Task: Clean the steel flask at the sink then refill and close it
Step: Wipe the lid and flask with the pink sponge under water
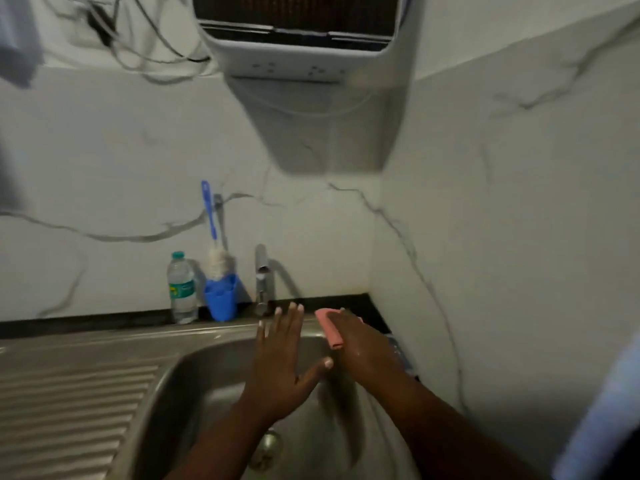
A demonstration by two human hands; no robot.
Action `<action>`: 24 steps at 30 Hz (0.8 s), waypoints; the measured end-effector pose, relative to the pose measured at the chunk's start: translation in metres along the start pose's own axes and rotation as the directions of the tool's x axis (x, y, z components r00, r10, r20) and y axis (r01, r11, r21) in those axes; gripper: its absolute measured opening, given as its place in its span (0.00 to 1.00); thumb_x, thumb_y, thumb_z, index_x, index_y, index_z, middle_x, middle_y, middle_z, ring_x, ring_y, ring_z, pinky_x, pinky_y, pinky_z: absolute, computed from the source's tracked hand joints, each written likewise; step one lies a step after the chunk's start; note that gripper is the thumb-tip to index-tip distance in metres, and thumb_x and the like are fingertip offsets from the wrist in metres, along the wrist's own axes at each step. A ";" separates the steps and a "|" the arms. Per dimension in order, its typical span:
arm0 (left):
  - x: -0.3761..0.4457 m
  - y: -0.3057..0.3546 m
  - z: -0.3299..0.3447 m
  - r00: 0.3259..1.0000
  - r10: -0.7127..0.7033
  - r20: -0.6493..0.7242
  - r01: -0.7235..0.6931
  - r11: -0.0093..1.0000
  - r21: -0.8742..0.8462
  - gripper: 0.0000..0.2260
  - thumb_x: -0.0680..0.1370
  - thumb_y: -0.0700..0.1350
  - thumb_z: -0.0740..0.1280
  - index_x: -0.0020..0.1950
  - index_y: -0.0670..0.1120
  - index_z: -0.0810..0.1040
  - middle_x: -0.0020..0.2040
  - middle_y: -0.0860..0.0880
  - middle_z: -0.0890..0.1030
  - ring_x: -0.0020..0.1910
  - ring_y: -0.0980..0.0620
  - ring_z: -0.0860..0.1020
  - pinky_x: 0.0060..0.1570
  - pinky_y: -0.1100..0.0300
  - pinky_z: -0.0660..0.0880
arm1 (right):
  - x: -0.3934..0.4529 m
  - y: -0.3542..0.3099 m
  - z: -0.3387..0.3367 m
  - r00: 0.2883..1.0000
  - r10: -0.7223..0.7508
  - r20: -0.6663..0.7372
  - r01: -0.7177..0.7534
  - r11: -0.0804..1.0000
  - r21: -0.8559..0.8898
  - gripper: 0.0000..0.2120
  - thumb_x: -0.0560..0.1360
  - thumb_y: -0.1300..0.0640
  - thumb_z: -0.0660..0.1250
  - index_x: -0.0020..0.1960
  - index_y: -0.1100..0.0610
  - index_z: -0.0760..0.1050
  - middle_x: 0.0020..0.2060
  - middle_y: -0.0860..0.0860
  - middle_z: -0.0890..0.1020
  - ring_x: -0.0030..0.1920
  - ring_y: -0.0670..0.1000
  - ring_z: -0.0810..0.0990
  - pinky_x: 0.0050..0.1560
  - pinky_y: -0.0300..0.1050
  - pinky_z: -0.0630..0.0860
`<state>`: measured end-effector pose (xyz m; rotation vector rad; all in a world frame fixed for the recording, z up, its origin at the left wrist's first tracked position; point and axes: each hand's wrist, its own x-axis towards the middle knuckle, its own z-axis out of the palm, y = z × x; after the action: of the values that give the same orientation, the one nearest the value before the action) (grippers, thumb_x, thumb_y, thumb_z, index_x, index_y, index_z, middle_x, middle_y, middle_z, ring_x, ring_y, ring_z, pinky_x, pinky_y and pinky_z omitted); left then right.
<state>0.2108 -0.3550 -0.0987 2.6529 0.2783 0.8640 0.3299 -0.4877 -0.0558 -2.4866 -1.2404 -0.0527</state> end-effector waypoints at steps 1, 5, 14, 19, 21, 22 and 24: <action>0.003 0.013 0.014 0.999 -0.011 0.035 0.011 1.000 -0.009 0.40 0.75 0.73 0.50 0.78 0.55 0.40 0.79 0.57 0.42 0.79 0.54 0.40 0.75 0.51 0.37 | -0.002 0.021 -0.006 0.998 0.062 0.004 -0.062 0.998 -0.029 0.32 0.77 0.50 0.62 0.77 0.48 0.51 0.76 0.50 0.57 0.73 0.54 0.62 0.71 0.49 0.62; 0.003 0.039 0.054 0.973 -0.087 0.214 0.085 0.996 0.017 0.42 0.67 0.80 0.41 0.72 0.59 0.30 0.77 0.58 0.35 0.77 0.56 0.35 0.73 0.53 0.32 | 0.003 0.075 -0.018 0.980 0.179 -0.090 -0.188 0.977 -0.098 0.34 0.75 0.55 0.65 0.76 0.51 0.51 0.74 0.52 0.59 0.67 0.57 0.68 0.65 0.54 0.69; 0.012 0.011 0.065 0.897 -0.218 0.385 0.153 0.969 0.192 0.44 0.65 0.80 0.41 0.72 0.59 0.28 0.78 0.56 0.34 0.77 0.53 0.35 0.73 0.49 0.35 | 0.019 0.125 0.031 0.981 0.150 0.123 -0.124 0.973 -0.196 0.25 0.75 0.49 0.65 0.69 0.54 0.65 0.68 0.53 0.69 0.65 0.55 0.70 0.60 0.45 0.70; -0.006 0.002 0.066 0.893 -0.237 0.383 0.152 0.959 0.240 0.39 0.76 0.71 0.51 0.74 0.56 0.30 0.75 0.58 0.32 0.75 0.56 0.32 0.71 0.53 0.30 | 0.019 0.135 0.042 0.899 0.205 0.386 -0.265 0.958 0.111 0.25 0.78 0.39 0.54 0.69 0.52 0.70 0.68 0.53 0.71 0.68 0.52 0.68 0.59 0.31 0.61; -0.015 -0.003 0.067 0.882 -0.253 0.397 0.152 0.951 0.269 0.39 0.77 0.71 0.51 0.73 0.57 0.29 0.74 0.59 0.31 0.76 0.56 0.33 0.71 0.52 0.31 | 0.022 0.135 0.040 0.828 0.260 0.497 -0.312 0.950 0.023 0.42 0.71 0.26 0.53 0.76 0.51 0.57 0.75 0.56 0.58 0.74 0.58 0.56 0.72 0.48 0.53; -0.018 -0.005 0.068 0.877 -0.265 0.401 0.153 0.945 0.290 0.39 0.77 0.71 0.51 0.73 0.57 0.29 0.74 0.59 0.31 0.76 0.56 0.33 0.71 0.52 0.31 | 0.022 0.132 0.040 0.813 0.282 0.510 -0.319 0.948 -0.016 0.51 0.65 0.20 0.51 0.77 0.51 0.51 0.77 0.56 0.51 0.75 0.61 0.50 0.73 0.55 0.48; -0.020 -0.007 0.068 0.868 -0.285 0.407 0.163 0.938 0.307 0.39 0.77 0.71 0.51 0.73 0.57 0.29 0.74 0.58 0.31 0.76 0.55 0.33 0.71 0.51 0.31 | 0.022 0.129 0.045 0.820 0.271 0.504 -0.288 0.957 -0.045 0.58 0.58 0.16 0.48 0.78 0.51 0.46 0.77 0.55 0.48 0.76 0.61 0.45 0.74 0.60 0.44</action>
<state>0.2352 -0.3717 -0.1638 2.8850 0.6062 0.1321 0.4383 -0.5263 -0.1324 -2.7182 -1.0124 0.7385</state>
